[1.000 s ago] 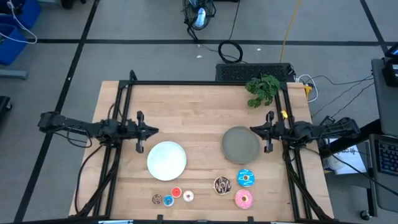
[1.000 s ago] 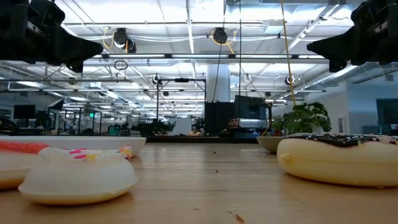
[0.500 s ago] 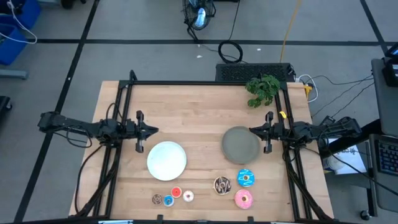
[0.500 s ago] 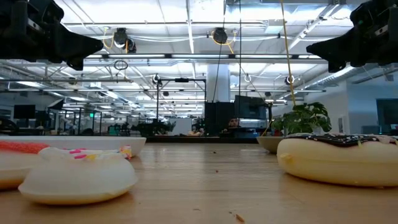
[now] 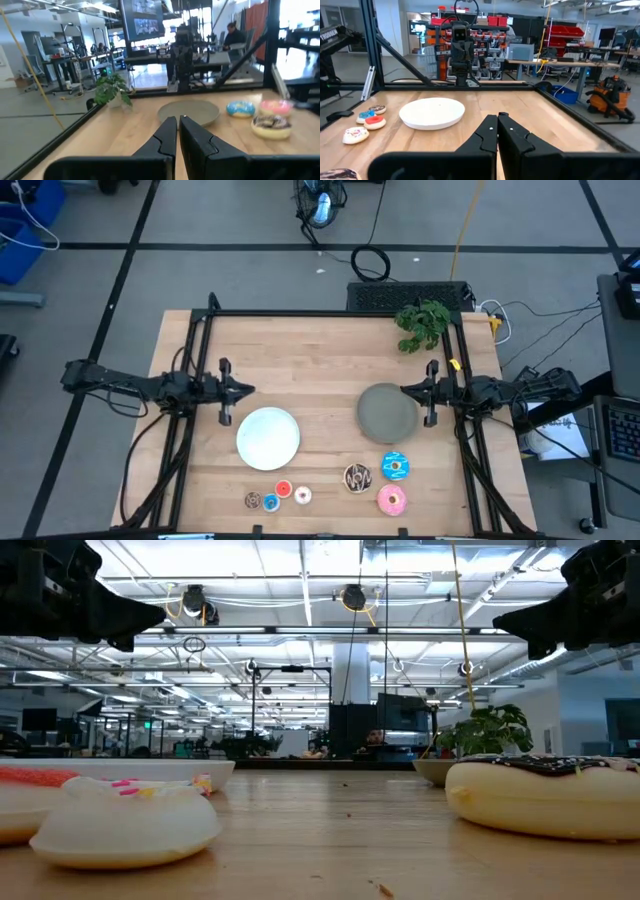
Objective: Pick & Place donuts
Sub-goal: Put the large black donut on the gray plate
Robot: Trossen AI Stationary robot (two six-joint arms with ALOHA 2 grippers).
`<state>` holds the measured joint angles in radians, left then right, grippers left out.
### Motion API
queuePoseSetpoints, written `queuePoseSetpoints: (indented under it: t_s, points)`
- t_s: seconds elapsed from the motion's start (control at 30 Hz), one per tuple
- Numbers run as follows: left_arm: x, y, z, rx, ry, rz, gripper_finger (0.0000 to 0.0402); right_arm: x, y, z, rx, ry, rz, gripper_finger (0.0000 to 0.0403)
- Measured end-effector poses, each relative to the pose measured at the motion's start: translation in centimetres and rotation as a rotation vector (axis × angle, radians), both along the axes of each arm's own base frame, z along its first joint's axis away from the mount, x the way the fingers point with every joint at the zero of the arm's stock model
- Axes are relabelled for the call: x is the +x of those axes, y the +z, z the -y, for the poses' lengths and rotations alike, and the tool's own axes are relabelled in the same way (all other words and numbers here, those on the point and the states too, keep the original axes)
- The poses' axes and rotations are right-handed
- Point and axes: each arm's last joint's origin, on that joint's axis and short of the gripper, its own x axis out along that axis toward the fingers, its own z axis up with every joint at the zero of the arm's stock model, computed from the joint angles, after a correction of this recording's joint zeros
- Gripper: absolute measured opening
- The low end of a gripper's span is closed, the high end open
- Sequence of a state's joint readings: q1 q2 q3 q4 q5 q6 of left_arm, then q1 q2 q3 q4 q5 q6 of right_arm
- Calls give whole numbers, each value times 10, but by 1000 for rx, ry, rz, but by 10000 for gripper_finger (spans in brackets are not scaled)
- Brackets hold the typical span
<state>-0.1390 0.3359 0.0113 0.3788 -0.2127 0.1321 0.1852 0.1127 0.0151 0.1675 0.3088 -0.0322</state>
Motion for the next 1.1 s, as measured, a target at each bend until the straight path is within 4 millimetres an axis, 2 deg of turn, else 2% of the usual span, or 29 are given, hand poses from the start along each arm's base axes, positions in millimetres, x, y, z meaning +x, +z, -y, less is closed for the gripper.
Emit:
queuePoseSetpoints:
  t_s: [0.23, 0.3, 0.43, 0.53, 0.67, 0.77, 0.9, 1.1]
  points:
    - [0, -2, 0, -5, 0, -15, 26, 0, 0, 0, 25, 1, 3, 0]
    - [0, -1, 0, -11, -1, -7, 26, 0, 1, 0, 77, 20, 16, 0]
    - [0, -1, 0, -3, 0, -7, 26, -1, 11, -3, 106, 127, 121, 0]
    - [0, -1, -1, -3, 21, -6, 26, -2, 21, -8, 49, 236, 219, 0]
    - [0, -1, -2, -7, 83, -6, 26, 5, 17, -16, 6, 285, 93, 0]
    - [0, -1, -3, -12, 108, -5, 26, 12, 41, -22, 16, 279, 44, 0]
    - [0, -1, -3, -26, 111, -3, 26, 30, 61, -39, 23, 348, -80, 0]
    - [0, -1, -3, -56, 109, -2, 26, 52, 106, -82, 15, 477, -331, 0]
